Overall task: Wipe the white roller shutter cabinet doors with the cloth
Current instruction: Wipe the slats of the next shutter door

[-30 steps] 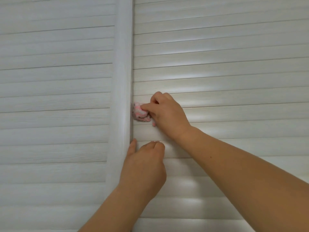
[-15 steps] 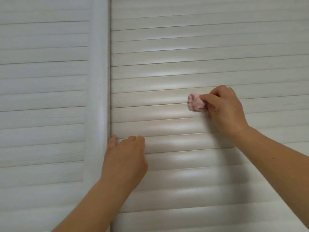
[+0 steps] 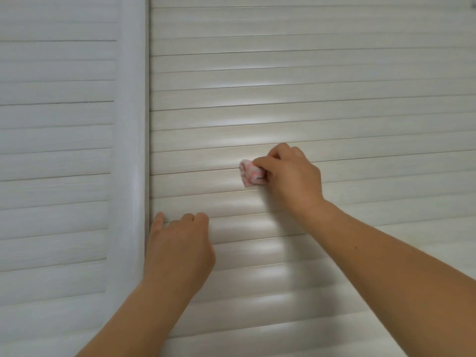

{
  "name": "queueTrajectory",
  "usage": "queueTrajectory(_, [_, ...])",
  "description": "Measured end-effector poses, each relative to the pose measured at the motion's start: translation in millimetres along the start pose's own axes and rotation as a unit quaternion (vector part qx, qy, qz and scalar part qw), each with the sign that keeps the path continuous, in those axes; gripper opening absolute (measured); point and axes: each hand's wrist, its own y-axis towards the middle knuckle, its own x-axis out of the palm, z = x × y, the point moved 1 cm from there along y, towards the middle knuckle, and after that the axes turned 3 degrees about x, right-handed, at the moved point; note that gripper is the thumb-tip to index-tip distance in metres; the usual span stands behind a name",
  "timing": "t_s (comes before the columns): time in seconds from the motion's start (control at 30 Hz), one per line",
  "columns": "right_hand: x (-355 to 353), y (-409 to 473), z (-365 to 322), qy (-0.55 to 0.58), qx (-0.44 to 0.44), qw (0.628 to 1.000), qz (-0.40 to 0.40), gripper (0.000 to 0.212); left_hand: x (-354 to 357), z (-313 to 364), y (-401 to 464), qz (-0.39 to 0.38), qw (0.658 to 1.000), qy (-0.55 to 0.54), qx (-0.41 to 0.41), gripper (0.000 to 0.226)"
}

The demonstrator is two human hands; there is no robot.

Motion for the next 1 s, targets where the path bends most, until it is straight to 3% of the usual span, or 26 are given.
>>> queueTrajectory(0.07, [-11.7,-1.2,23.7,0.055,0.045,0.997,0.035,0.016,-0.3,-1.3,-0.6,0.002,1.0,-0.001,-0.001,0.019])
queueTrajectory(0.17, [-27.9,-7.1,64.4,0.024,0.1,0.989,0.11,0.022,1.7,-0.5,-2.2,0.002,1.0,-0.009,-0.001,0.019])
queueTrajectory(0.3, [-38.5,-1.2,93.2,0.103,0.235,0.936,0.242,0.029,5.2,0.8,-2.3,0.021,1.0,-0.006,0.01,0.018])
queueTrajectory(0.43, [-21.4,8.3,85.4,0.085,0.267,0.933,0.228,0.032,9.9,1.9,-3.7,0.031,0.999,0.008,0.035,0.016])
queueTrajectory(0.6, [6.0,16.4,36.7,0.059,0.151,0.973,0.167,0.036,18.7,-1.6,-7.8,0.089,0.993,-0.051,0.052,0.026])
queueTrajectory(0.73, [25.4,12.9,-7.3,0.104,0.078,0.977,0.166,0.011,21.6,-3.6,-10.5,0.13,0.987,-0.073,0.057,0.041])
queueTrajectory(0.87, [49.2,0.1,-43.4,0.068,-0.026,0.995,0.066,0.041,34.3,-9.0,-13.3,0.138,0.984,-0.074,0.081,0.017])
queueTrajectory(1.0, [68.8,-24.2,-71.3,0.077,-0.089,0.993,0.032,0.03,44.3,-13.5,-15.9,0.118,0.988,-0.064,0.08,0.031])
